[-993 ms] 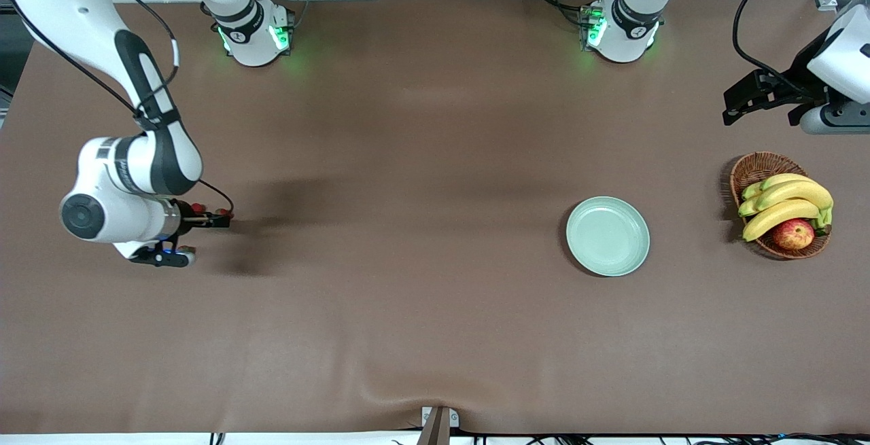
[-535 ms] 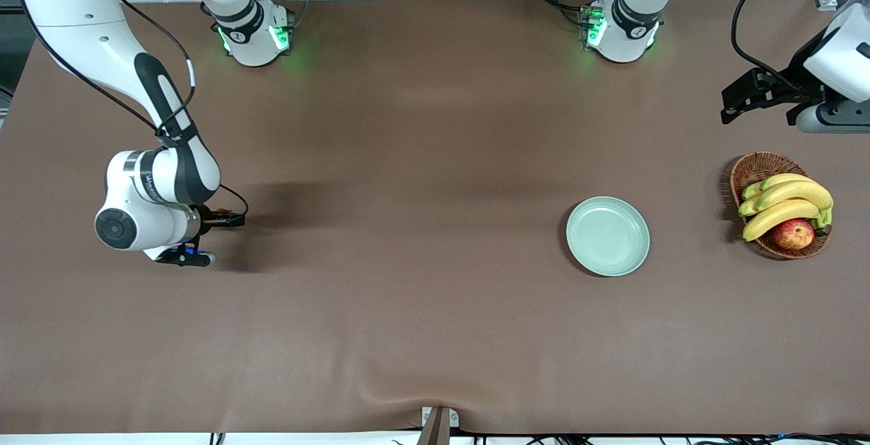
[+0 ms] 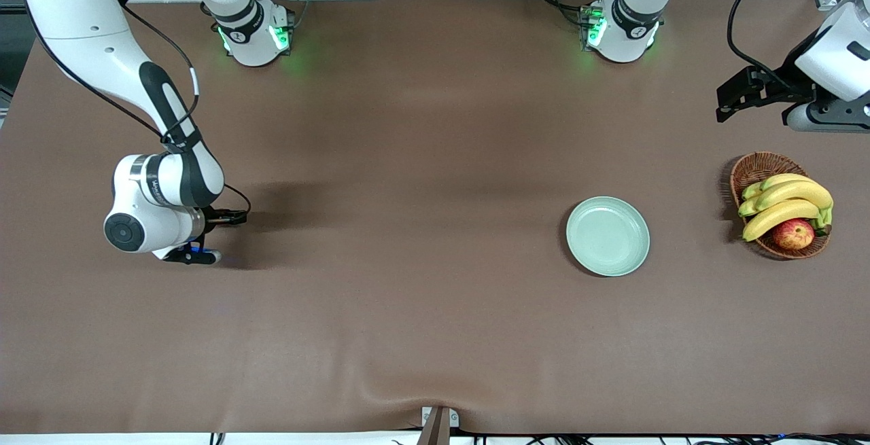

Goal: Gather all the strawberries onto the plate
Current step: 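Grasp one strawberry with the right gripper and lift it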

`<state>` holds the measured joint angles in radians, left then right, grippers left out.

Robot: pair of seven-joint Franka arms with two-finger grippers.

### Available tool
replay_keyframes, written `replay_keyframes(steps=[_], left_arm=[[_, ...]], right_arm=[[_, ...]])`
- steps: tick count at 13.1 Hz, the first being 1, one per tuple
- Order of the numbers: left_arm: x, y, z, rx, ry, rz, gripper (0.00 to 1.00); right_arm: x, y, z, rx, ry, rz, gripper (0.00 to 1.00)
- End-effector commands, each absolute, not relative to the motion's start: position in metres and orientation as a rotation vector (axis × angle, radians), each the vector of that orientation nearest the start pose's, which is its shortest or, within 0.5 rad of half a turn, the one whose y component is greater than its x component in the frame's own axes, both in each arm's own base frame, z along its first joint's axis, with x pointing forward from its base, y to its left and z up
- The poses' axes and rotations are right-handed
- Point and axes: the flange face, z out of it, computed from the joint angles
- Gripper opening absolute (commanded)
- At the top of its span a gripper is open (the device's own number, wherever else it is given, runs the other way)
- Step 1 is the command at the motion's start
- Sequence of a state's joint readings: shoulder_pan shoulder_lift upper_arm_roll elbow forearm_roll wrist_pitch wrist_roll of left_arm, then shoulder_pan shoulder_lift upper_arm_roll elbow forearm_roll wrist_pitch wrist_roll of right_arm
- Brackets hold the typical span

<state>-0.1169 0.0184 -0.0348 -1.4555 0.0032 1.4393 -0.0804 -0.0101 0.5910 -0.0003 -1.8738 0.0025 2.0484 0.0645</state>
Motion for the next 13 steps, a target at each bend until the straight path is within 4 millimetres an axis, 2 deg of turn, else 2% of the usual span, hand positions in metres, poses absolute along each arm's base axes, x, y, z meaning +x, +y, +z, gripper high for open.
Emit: replay_keyframes(steps=[1, 3, 6, 7, 8, 10, 11, 13], left_arm=[[0.538, -0.086, 0.657, -3.152, 0.132, 0.071, 1.00], [0.538, -0.088, 0.657, -3.150, 0.146, 0.070, 1.00], [0.538, -0.088, 0.657, -3.150, 0.124, 0.071, 1.00], [0.538, -0.088, 0.657, -3.151, 0.122, 0.071, 1.00], [0.538, -0.088, 0.657, -3.151, 0.122, 0.071, 1.00], [0.540, -0.087, 0.655, -3.152, 0.120, 0.076, 1.00], [0.540, -0.087, 0.654, -3.150, 0.117, 0.078, 1.00], [0.546, -0.086, 0.647, -3.147, 0.109, 0.087, 1.00]], right_arm=[[0.584, -0.008, 0.168, -3.065, 0.100, 0.664, 0.60], [0.584, -0.008, 0.169, -3.066, 0.100, 0.662, 0.44], [0.586, -0.008, 0.171, -3.062, 0.046, 0.653, 0.08], [0.590, -0.008, 0.175, -3.063, 0.044, 0.631, 0.02], [0.598, -0.007, 0.184, -3.064, 0.053, 0.590, 0.00], [0.630, 0.010, 0.220, -3.093, 0.010, 0.436, 0.00], [0.643, 0.026, 0.235, -3.101, -0.018, 0.365, 0.00], [0.650, 0.085, 0.249, -3.058, -0.084, 0.298, 0.00]])
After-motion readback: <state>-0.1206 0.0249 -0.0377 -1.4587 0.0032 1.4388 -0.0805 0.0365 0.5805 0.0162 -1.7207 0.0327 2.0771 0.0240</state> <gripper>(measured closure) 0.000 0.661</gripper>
